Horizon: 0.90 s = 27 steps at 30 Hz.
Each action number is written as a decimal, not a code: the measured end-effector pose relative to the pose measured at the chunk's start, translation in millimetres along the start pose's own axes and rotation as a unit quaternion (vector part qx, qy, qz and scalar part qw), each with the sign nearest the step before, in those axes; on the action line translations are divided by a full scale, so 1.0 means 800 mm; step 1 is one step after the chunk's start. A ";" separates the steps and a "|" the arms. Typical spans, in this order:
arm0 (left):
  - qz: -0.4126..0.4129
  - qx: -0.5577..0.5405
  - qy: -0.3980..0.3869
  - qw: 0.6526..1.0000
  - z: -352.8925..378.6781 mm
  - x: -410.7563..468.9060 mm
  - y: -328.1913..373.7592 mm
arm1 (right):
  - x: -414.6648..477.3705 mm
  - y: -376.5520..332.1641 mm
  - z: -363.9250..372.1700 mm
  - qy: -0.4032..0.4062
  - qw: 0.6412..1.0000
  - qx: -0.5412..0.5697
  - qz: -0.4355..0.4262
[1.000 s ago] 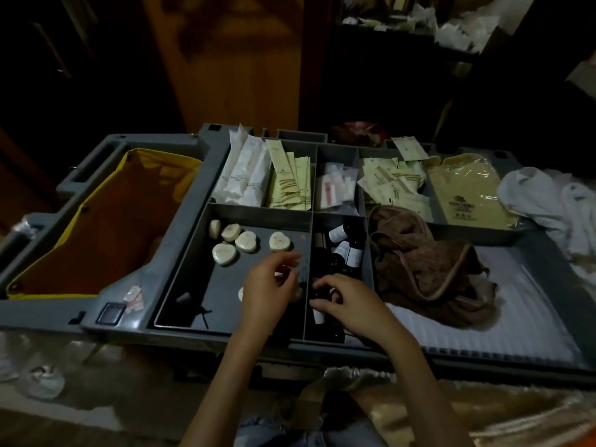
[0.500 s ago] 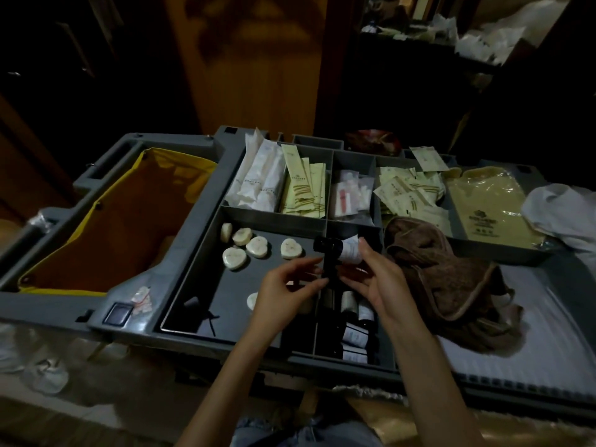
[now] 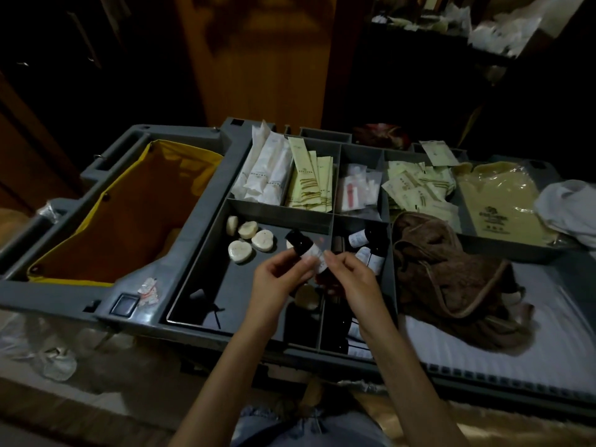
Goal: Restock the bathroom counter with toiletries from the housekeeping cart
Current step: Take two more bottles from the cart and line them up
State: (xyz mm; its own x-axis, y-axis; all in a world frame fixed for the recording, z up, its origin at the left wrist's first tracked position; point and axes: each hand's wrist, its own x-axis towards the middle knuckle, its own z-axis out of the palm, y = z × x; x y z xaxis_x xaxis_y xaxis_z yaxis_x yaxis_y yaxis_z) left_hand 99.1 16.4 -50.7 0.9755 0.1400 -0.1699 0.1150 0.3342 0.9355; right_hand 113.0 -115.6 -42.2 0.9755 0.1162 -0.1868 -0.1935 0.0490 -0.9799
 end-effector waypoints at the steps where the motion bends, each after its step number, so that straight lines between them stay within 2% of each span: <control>1: -0.007 -0.002 0.002 1.000 -0.001 0.000 -0.001 | 0.000 0.001 -0.002 -0.001 1.000 -0.024 -0.009; 8: -0.039 0.009 0.015 0.999 0.001 0.000 -0.002 | 0.012 0.012 -0.031 -0.009 0.974 -0.214 -0.078; 11: -0.052 0.007 0.018 0.998 0.002 0.003 -0.002 | 0.028 -0.002 -0.053 0.040 0.933 -0.326 -0.147; 15: -0.070 0.008 0.029 0.997 0.002 0.005 0.001 | 0.059 -0.024 -0.085 0.082 0.849 -0.481 -0.203; 18: -0.078 0.010 0.028 0.997 0.001 0.006 0.000 | 0.082 -0.032 -0.090 0.075 0.809 -0.558 -0.168; 21: -0.079 0.007 0.012 0.997 0.002 0.005 0.002 | 0.093 -0.032 -0.081 0.104 0.761 -0.630 -0.118; 27: -0.083 0.013 0.027 0.996 0.000 0.001 0.001 | 0.093 -0.021 -0.067 0.165 0.746 -0.641 -0.076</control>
State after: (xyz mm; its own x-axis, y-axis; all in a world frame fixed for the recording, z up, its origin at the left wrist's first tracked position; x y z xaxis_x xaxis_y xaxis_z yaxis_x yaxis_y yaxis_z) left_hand 99.9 16.5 -50.2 0.9311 0.1349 -0.3389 0.2794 0.3334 0.9004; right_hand 194.5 -160.8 -43.1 0.9895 -0.0561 0.1332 -0.0265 -0.9764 -0.2142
